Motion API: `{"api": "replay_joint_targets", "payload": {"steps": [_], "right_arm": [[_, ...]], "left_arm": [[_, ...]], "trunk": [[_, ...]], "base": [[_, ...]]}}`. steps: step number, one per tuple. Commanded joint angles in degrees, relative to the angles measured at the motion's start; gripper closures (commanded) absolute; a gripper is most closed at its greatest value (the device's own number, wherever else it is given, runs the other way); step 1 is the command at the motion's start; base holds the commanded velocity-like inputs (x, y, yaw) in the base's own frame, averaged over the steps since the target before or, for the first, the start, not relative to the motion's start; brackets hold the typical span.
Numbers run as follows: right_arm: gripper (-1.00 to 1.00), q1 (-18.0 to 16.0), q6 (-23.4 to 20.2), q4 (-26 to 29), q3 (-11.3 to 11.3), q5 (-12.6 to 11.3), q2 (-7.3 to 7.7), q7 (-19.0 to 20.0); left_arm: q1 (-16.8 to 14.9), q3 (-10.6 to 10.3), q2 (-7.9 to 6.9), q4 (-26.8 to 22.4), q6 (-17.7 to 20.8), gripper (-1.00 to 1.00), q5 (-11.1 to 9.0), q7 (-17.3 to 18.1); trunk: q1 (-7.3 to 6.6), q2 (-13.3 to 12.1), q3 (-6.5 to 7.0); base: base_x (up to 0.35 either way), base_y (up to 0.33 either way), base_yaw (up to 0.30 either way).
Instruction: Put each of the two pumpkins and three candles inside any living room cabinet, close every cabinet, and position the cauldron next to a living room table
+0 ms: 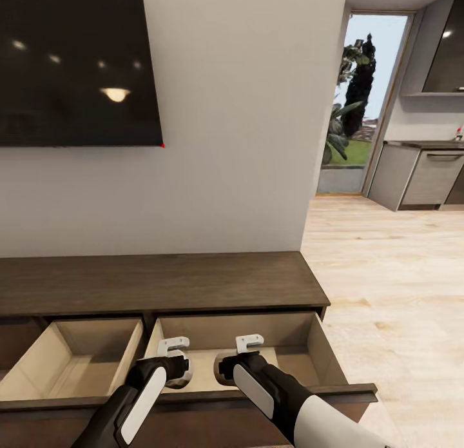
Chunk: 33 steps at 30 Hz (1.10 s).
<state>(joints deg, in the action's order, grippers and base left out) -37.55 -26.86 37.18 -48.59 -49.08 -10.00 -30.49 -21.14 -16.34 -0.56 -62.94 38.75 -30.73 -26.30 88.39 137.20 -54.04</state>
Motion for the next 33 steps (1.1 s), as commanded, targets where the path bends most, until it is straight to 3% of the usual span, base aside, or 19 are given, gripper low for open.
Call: {"api": "replay_joint_targets", "payload": {"steps": [1,29,33], "right_arm": [[1.00,-0.1,-0.1,0.1,-0.2,-0.3,0.00,-0.4],[1.00,-0.1,-0.4,-0.2,-0.2,-0.3,0.00,-0.5],[1.00,-0.1,-0.5,-0.6,-0.1,-0.3,0.00,-0.7]], "left_arm": [[0.0,-0.2,-0.06,-0.1,0.1,1.00,-0.5,-0.7],[0.0,-0.4,-0.06,-0.1,0.1,1.00,-0.7,-0.7],[0.0,-0.4,-0.01,-0.1,0.1,1.00,-0.7,-0.8]], "trunk": [[-0.01,0.0,-0.06],[-0.01,0.0,-0.06],[0.87,1.6,-0.78]], "base": [[0.071,0.022,0.000],[0.092,0.029,0.000],[0.001,0.000,0.000]]}}
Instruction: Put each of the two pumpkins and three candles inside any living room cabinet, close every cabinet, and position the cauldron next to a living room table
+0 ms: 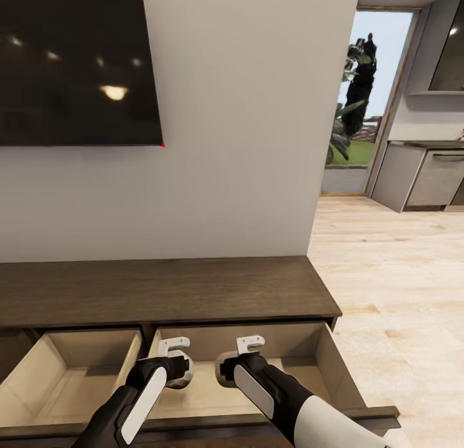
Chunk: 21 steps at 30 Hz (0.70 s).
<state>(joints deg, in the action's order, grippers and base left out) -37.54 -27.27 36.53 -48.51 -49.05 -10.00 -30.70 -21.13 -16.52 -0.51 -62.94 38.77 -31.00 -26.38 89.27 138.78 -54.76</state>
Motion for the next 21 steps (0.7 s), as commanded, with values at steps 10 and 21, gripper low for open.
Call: {"api": "replay_joint_targets", "payload": {"steps": [10,21], "right_arm": [[1.00,-0.1,0.4,-0.2,-0.2,-0.5,0.00,-7.6],[1.00,-0.1,0.4,0.3,-0.2,-0.6,0.00,-7.9]], "left_arm": [[-0.1,-1.2,0.83,-0.1,0.0,1.00,0.0,-0.8],[-0.1,-2.2,1.65,-0.1,-2.0,1.00,2.6,-0.8]], "trunk": [[2.19,4.1,-1.86],[2.67,4.6,-4.25]], "base": [[0.000,0.000,0.000],[0.000,0.000,0.000]]}}
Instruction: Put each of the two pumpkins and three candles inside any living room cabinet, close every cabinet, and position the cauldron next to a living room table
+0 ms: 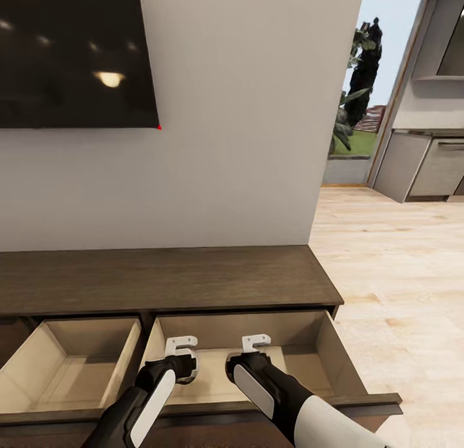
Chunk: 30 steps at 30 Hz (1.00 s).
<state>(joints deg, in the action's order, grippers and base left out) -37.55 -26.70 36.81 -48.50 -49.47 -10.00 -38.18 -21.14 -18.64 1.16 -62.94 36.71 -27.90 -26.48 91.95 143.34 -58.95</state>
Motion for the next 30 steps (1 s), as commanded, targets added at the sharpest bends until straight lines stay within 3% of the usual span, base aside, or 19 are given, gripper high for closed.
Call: {"api": "replay_joint_targets", "payload": {"steps": [1,9,13,19,30], "right_arm": [[1.00,-0.1,-0.2,0.1,-0.2,-0.2,0.00,-0.4],[1.00,-0.1,-0.2,0.4,-0.2,-0.2,0.00,-0.4],[1.00,-0.1,-0.2,0.4,-0.2,-0.2,0.00,-0.4],[1.00,-0.1,-0.2,0.5,-0.2,-0.2,0.00,-0.4],[1.00,-0.1,-0.2,0.5,-0.3,-0.2,0.00,-0.4]], "left_arm": [[0.0,-0.1,-0.02,-0.1,0.1,1.00,-0.5,-0.7],[0.0,-0.1,-0.02,-0.1,0.0,1.00,-0.5,-0.7],[0.0,-0.1,-0.02,-0.1,0.0,1.00,-0.5,-0.7],[0.0,-0.1,-0.02,-0.1,0.0,1.00,-0.6,-0.7],[0.0,-0.1,-0.02,-0.1,0.0,1.00,-0.5,-0.7]], "trunk": [[0.01,0.0,-0.28],[0.22,0.2,-2.06],[0.22,0.2,-2.06],[0.37,0.2,-3.38],[0.47,0.3,-4.27]], "base": [[0.000,0.000,0.000],[0.000,0.000,0.000],[0.000,0.000,0.000],[0.000,0.000,0.000],[0.000,0.000,0.000]]}}
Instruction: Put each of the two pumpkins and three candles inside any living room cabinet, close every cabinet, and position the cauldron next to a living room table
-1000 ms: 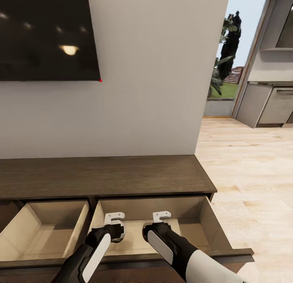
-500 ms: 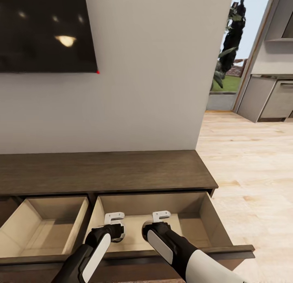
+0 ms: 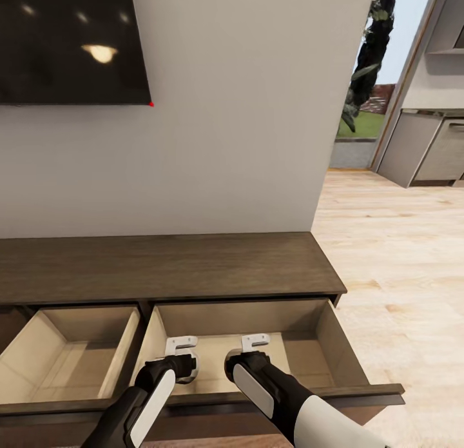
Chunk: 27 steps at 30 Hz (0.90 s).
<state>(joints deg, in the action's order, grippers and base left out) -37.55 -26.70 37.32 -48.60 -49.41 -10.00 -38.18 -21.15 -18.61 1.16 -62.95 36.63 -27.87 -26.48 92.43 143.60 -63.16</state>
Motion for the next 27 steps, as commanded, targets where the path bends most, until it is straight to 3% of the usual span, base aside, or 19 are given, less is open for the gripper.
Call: {"api": "replay_joint_targets", "payload": {"steps": [1,8,9,16,17,27], "right_arm": [[1.00,-0.1,-0.2,0.0,-0.2,-0.2,0.00,-0.4],[1.00,-0.1,-0.2,0.0,-0.2,-0.2,0.00,-0.4],[-1.00,-0.1,-0.2,0.0,-0.2,-0.2,0.00,-0.4],[-1.00,-0.1,-0.3,0.0,-0.2,-0.2,0.00,-0.4],[-1.00,-0.1,-0.3,0.0,-0.2,-0.2,0.00,-0.3],[-1.00,-0.1,-0.2,0.0,-0.2,-0.2,0.00,-0.2]], "left_arm": [[0.0,-0.1,-0.02,-0.1,0.1,1.00,-0.6,-0.7],[0.0,-0.1,-0.02,-0.1,0.1,1.00,-0.6,-0.7],[0.0,-0.1,-0.02,-0.1,0.1,1.00,-0.6,-0.7],[0.0,-0.1,-0.02,-0.1,0.2,1.00,-0.6,-0.7],[0.0,-0.1,-0.02,-0.1,0.2,-1.00,-0.6,-0.7],[0.0,0.0,-0.02,-0.1,0.2,-1.00,-0.8,-0.6]], "trunk": [[-0.01,0.0,-0.05],[-0.01,0.0,-0.05],[-0.01,0.0,-0.05],[-0.01,0.0,-0.05],[-0.01,0.0,-0.05],[-0.01,0.0,-0.05]], "base": [[0.000,0.000,0.000],[0.000,0.000,0.000],[0.000,0.000,0.000],[0.000,0.000,0.000],[0.000,0.000,0.000],[0.000,0.000,0.000]]}}
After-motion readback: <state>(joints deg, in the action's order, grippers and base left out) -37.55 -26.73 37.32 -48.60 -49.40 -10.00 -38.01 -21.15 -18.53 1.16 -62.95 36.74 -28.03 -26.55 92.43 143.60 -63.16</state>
